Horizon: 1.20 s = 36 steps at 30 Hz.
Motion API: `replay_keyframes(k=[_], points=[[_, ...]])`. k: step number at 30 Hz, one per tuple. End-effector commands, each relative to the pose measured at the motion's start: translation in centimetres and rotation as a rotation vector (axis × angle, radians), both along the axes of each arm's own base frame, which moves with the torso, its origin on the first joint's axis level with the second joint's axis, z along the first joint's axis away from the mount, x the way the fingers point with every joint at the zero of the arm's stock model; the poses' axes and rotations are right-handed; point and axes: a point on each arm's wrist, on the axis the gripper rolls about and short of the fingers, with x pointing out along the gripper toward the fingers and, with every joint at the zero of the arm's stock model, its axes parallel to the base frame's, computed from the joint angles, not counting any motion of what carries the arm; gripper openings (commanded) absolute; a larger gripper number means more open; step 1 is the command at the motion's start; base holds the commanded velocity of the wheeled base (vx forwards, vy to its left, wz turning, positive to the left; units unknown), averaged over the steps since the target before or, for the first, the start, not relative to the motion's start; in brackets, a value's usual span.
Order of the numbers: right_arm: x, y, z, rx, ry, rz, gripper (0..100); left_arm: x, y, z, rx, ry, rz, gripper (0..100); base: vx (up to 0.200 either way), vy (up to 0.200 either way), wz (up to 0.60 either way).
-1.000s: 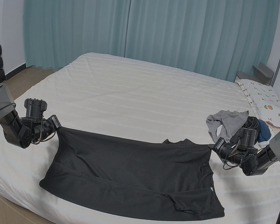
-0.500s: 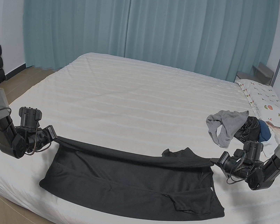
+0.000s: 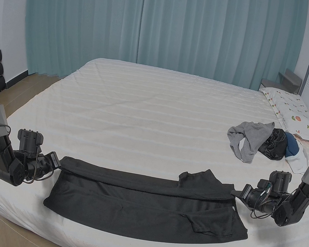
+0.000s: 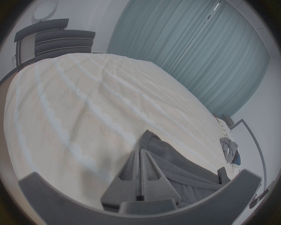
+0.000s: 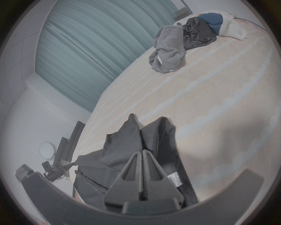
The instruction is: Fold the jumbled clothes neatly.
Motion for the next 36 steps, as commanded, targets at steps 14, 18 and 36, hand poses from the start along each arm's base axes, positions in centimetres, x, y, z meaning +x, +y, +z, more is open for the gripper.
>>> replay_keyframes(k=[14, 18, 36], points=[[-1.8, -0.1, -1.7, -0.018, 0.036, 0.015, 100, -1.8, -0.3, -1.1, -0.032, 0.075, -0.024, 100, 0.000, 0.000, 0.00], [-1.6, -0.2, -0.5, 0.011, -0.005, 0.006, 100, -1.7, -0.2, -0.2, -0.035, 0.044, -0.018, 100, 0.000, 0.000, 0.00], [1.8, -0.1, -1.5, 0.181, 0.035, -0.100, 100, 3.8, -0.7, -0.9, -0.160, -0.025, 0.021, 100, 0.000, 0.000, 0.00]])
